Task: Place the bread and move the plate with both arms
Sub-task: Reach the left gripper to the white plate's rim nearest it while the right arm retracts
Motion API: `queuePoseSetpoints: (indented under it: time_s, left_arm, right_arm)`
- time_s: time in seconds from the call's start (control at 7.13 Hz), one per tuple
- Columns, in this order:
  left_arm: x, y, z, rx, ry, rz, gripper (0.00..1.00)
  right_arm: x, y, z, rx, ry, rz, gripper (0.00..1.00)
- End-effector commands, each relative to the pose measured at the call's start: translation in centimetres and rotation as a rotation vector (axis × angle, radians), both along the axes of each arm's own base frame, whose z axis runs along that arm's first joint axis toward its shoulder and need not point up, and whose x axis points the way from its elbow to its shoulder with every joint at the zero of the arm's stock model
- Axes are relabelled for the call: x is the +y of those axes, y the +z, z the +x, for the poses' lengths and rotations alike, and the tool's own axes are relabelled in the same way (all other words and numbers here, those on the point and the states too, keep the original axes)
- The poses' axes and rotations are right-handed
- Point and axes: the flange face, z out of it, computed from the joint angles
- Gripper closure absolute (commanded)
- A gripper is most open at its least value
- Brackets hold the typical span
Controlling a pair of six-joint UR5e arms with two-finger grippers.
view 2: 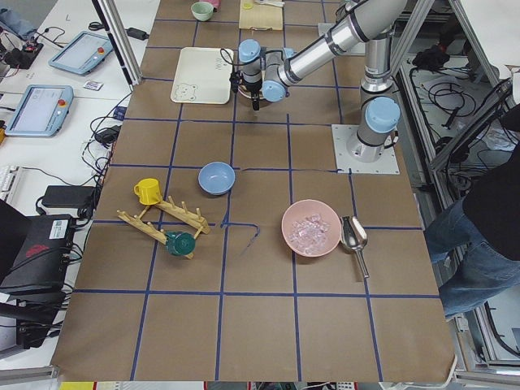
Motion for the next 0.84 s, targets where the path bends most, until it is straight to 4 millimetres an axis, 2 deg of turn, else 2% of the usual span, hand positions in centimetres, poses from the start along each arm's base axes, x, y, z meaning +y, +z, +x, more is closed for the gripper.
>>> queuePoseSetpoints:
  time_s: [0.0, 0.28, 0.42, 0.7]
  left_arm:
    - [0.61, -0.34, -0.86, 0.030, 0.027, 0.024, 0.27]
    - [0.56, -0.14, -0.87, 0.032, 0.022, 0.018, 0.57]
    - [0.61, -0.19, -0.86, 0.031, 0.021, 0.019, 0.68]
    - [0.61, -0.20, -0.85, 0.032, 0.001, 0.015, 0.78]
  right_arm:
    - [0.00, -0.02, 0.00, 0.000, -0.003, 0.000, 0.00]
    - [0.00, -0.02, 0.00, 0.000, 0.000, 0.000, 0.00]
    - [0.00, -0.08, 0.00, 0.000, 0.001, 0.001, 0.00]
    - [-0.04, -0.16, -0.02, 0.002, 0.001, 0.002, 0.00]
